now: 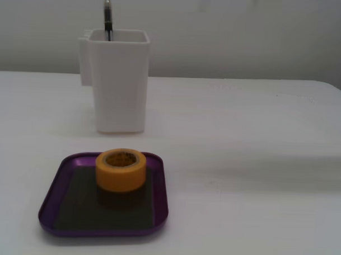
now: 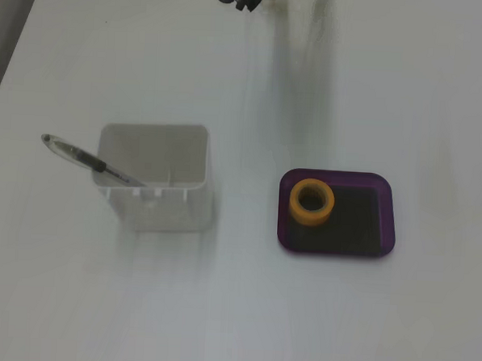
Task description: Remove the yellow tape from the box.
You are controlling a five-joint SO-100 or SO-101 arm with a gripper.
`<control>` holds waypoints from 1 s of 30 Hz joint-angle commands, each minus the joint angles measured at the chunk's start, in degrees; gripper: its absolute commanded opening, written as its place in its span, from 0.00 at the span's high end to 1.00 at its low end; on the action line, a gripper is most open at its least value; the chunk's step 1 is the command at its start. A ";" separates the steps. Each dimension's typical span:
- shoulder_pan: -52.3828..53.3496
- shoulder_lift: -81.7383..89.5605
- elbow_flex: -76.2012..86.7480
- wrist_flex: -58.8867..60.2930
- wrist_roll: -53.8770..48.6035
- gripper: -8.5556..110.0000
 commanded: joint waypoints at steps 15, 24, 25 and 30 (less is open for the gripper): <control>0.26 31.29 32.17 -14.41 -4.66 0.78; -0.44 -25.22 -17.93 -0.09 -5.36 0.78; -0.44 -30.67 -23.03 1.32 -5.36 0.79; -0.79 -51.42 -44.21 8.17 -5.63 0.79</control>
